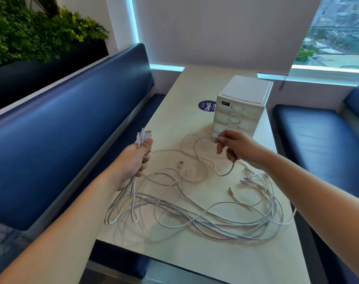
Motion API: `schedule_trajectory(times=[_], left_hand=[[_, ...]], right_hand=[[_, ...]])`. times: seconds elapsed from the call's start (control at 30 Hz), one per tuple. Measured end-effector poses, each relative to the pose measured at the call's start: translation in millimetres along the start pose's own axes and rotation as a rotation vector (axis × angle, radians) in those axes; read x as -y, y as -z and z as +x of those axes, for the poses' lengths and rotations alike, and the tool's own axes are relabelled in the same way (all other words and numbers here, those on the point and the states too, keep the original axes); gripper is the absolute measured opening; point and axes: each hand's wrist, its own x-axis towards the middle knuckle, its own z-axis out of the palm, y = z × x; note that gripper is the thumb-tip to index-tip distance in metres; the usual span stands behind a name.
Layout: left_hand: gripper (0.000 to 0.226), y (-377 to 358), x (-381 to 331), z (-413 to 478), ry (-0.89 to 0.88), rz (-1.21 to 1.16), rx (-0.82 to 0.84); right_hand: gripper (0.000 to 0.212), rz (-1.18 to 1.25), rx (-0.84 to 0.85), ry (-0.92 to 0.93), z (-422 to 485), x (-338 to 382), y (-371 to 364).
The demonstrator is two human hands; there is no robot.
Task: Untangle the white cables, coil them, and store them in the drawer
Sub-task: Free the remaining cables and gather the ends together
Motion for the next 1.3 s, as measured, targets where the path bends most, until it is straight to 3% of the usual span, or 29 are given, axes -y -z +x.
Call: schedule_trajectory(times=[0.13,0.33,0.57,0.73,0.97,1.1,1.3], left_hand=[[0.035,-1.6,-3.0,-1.0,0.001,-0.149,-0.008],[0.030,-10.3,-4.2,-1.6,0.011,-0.328,0.000],[0.032,-20.6,-6.8,-3.3,0.055,-0.494,-0.031],[0.036,-23.0,-13.4,-6.4,0.018,-0.698,0.092],[0.021,-21.1,-14.8,-2.0,-0.061,-0.689,-0.033],[0.014,-24.1,-15.0,-4.1,-0.114,-0.626,-0.077],[0.007,-37.2,-18.4,-13.1,-0.178,-0.516,-0.090]], right_hand=[[0.016,0.182,0.024,0.100,-9.4,29.9,-4.3],[0.011,0.238,0.080,0.220,-16.0,53.7,-31.6],[0.011,0.112,0.150,0.346,-18.9,58.9,-57.5],[0.014,-0.048,0.257,0.332,-22.7,48.4,-69.0],[0.034,-0.245,0.322,0.188,-24.9,31.8,-71.8],[0.026,-0.244,0.366,0.111,-25.6,28.9,-65.7],[0.016,-0.147,0.354,0.162,-25.1,38.5,-79.1]])
